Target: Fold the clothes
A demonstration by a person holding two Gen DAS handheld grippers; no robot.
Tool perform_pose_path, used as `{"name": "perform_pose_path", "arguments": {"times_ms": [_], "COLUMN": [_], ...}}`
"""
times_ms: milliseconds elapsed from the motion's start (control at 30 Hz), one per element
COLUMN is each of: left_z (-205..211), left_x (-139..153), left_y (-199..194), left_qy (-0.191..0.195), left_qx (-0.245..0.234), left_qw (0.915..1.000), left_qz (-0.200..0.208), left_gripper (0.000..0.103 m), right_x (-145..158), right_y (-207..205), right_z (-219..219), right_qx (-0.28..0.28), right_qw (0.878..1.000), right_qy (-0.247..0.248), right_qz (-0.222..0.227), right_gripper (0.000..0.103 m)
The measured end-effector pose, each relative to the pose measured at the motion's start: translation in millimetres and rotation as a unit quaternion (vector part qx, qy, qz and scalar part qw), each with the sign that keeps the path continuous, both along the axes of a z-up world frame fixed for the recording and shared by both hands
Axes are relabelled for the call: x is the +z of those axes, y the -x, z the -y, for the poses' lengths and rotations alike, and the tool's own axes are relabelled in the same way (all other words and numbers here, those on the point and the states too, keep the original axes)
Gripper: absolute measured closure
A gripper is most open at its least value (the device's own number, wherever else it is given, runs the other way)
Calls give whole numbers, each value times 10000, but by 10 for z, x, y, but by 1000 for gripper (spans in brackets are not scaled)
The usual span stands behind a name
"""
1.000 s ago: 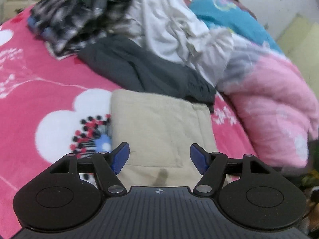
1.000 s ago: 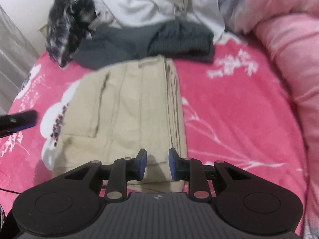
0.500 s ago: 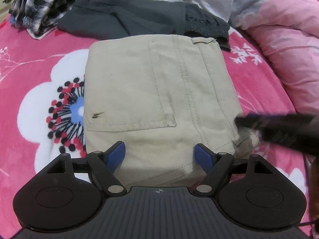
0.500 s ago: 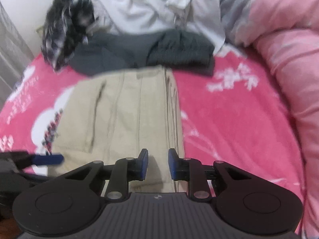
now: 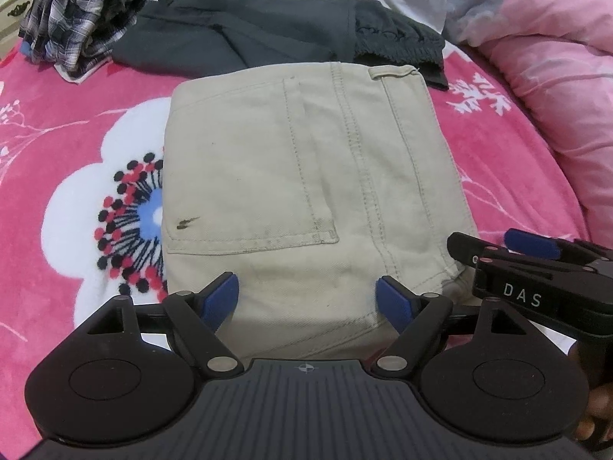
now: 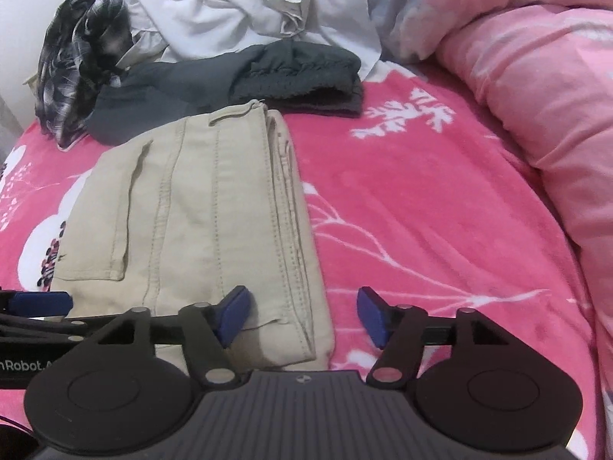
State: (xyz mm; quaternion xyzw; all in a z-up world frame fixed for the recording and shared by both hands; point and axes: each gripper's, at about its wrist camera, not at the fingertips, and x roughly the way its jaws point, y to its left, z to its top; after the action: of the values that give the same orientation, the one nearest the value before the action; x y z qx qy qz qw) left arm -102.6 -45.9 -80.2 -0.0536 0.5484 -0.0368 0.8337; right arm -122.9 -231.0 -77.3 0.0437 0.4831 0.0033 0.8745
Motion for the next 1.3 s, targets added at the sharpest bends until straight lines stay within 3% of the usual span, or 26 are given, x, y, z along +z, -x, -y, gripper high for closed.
{"name": "perform_pose_path", "arguments": {"times_ms": [233,367,500,1300], "left_z": [1,-5,-19,-5], "left_x": [-1,-1,-11,-13], "left_y": [-1,0,-4,-17], "left_qy": [-18,-15,4,-61], "left_qx": [16,25,24,74], "left_qw": [10000,10000,10000,10000], "left_qz": [-6,3,2,7], "left_gripper": [22,21,21,21], "right_x": [15,13,16,-8], "right_y": [21,30,25,-7], "right_z": [-35,-6,-29,-26], "right_qx": [-32,-34,-10,11], "right_qw": [9997,9999,9997,9996], "right_qy": [232,119,209,259], "right_qz": [65,85,83,-69], "right_gripper": [21,5,1,0]}}
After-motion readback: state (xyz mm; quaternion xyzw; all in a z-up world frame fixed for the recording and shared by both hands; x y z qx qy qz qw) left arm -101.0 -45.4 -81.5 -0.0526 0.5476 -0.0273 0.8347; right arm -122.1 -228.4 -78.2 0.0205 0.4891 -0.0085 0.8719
